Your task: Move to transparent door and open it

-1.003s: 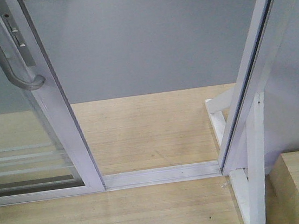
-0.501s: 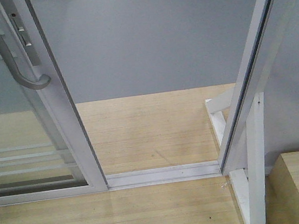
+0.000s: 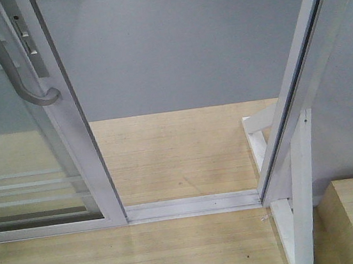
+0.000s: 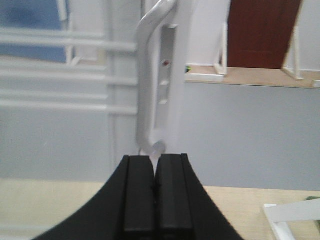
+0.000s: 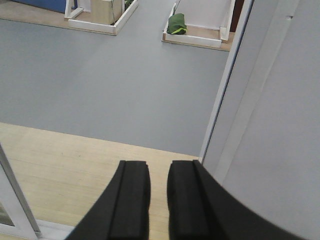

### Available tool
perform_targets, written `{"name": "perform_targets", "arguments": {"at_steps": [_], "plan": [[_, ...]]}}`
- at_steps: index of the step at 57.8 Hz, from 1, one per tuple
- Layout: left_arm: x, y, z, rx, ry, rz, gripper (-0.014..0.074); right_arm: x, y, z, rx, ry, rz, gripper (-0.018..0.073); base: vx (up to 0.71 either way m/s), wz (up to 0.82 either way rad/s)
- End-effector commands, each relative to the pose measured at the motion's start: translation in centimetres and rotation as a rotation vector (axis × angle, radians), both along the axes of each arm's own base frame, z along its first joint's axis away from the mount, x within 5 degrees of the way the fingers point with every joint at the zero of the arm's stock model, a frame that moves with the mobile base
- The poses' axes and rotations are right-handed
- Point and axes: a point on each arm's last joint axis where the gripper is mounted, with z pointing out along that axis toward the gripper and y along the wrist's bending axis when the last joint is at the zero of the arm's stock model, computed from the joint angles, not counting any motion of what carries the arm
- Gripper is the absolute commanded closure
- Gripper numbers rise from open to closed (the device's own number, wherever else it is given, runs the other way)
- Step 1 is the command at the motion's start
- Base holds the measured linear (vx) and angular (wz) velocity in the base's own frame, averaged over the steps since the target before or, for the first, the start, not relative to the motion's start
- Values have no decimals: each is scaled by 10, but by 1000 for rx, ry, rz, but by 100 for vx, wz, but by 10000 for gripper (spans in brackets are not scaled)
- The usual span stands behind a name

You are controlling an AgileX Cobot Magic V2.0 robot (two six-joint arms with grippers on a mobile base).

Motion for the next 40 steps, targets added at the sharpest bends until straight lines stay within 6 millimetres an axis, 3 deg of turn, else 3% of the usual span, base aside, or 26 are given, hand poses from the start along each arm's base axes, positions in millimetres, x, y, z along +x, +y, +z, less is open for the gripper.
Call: {"name": "perform_targets", "arguments": {"at_steps": [1,17,28,40], "plan": [[-11,5,-4,-26,-80,68,603,3,0,16,2,-103,1,341,0,0],[-42,4,-69,4,-253,90,602,3,0,16,2,-103,1,341,0,0],[-41,3,-107,1,-238,60,602,3,0,16,2,-103,1,341,0,0],[-40,0,-110,32,-238,10,601,3,0,16,2,-103,1,341,0,0]]}}
